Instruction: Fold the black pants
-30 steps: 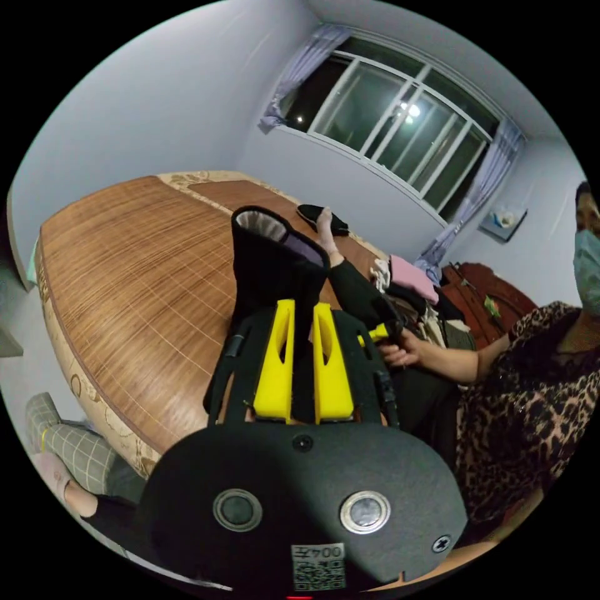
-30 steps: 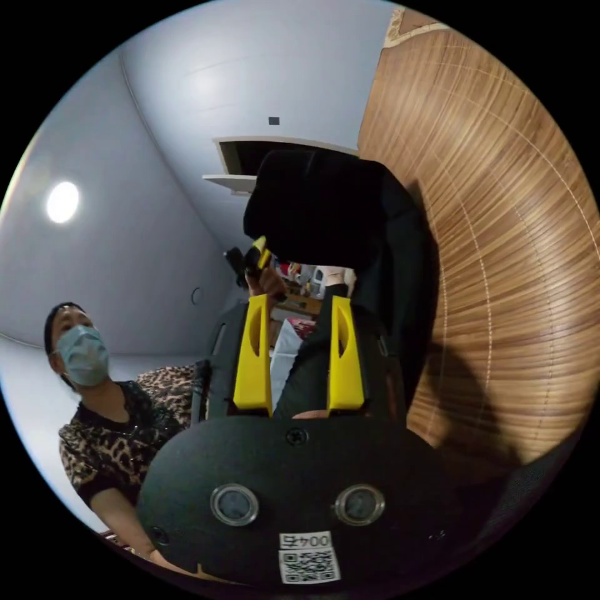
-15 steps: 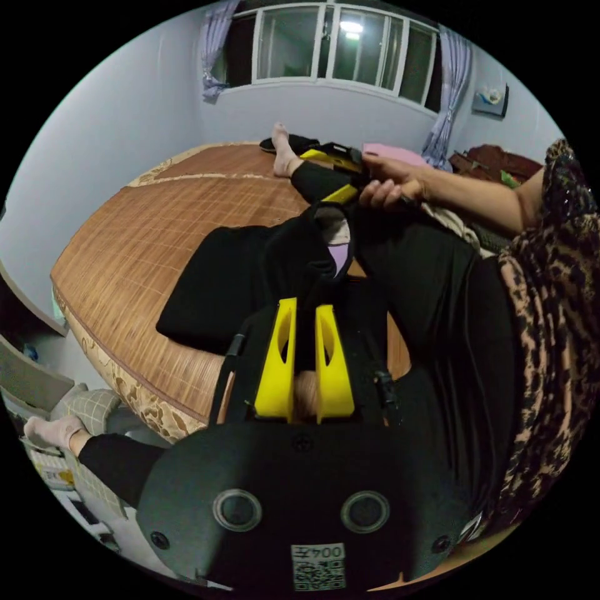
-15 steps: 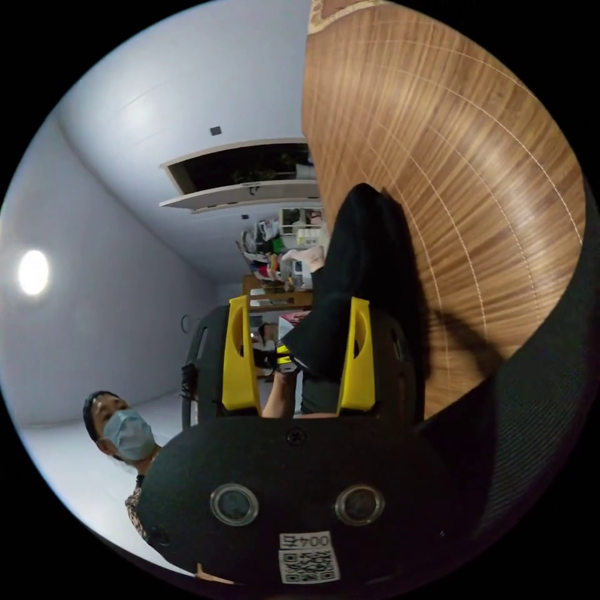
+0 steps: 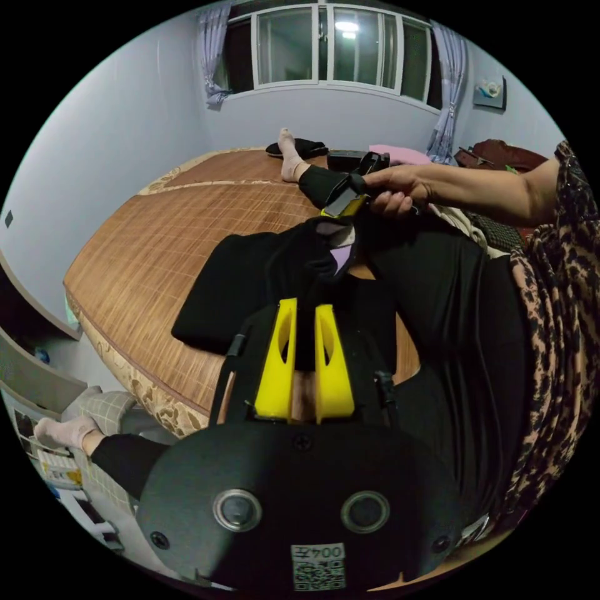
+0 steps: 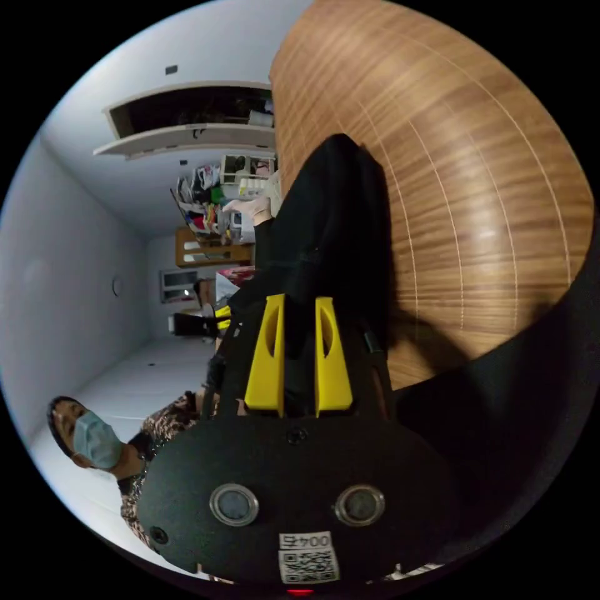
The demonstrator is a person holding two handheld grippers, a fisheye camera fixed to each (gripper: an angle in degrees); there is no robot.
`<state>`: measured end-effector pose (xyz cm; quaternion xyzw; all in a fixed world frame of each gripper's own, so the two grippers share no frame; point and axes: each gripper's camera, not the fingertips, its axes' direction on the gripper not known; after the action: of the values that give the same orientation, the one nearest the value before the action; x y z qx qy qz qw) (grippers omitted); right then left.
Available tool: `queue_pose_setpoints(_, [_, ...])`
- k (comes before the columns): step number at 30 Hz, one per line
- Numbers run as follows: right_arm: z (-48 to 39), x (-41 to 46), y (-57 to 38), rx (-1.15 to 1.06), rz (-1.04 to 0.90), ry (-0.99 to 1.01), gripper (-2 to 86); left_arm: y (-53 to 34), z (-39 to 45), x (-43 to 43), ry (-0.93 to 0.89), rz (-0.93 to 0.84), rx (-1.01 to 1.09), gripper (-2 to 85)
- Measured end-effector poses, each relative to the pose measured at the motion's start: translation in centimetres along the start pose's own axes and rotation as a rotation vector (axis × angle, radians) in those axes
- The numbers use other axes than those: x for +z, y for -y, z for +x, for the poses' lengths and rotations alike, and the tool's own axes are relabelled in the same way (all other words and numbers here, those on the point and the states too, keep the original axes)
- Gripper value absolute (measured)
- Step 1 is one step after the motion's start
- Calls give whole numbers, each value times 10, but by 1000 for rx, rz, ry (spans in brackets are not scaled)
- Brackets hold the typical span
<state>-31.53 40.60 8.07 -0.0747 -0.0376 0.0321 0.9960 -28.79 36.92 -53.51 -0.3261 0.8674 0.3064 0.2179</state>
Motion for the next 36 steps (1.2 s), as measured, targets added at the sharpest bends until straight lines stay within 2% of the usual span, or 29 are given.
queue_pose_setpoints(3, [-55,0,-6,-130,-43,-111,72,4,14,-20,5,31,57,3])
queue_pose_setpoints(7, [-108,20,-30,-244,-121,-289,72,7,56,-22,22,-18,194,6])
queue_pose_setpoints(14, [-69,94,-54,-156,-195,-444,67,-17,95,70,-31,-198,226,24])
queue_pose_setpoints(19, [-62,127,-61,-115,-230,-572,94,-23,85,104,-199,-363,193,69])
queue_pose_setpoints(23, [-87,116,-76,-165,-208,-769,106,-32,52,86,-361,-322,97,80])
queue_pose_setpoints(26, [-115,111,-81,-280,-81,-754,114,-27,8,83,-281,-168,-121,94])
queue_pose_setpoints(28, [-137,121,-78,-399,46,-716,126,-19,-19,94,-150,9,-343,116])
queue_pose_setpoints(30, [-146,137,-73,-463,103,-720,136,-17,-23,112,-82,129,-424,138])
queue_pose_setpoints(33, [-144,172,-60,-487,84,-766,154,-13,-24,166,24,119,-512,170])
queue_pose_setpoints(36, [-128,210,-52,-491,20,-931,163,-18,-25,231,99,-19,-511,189])
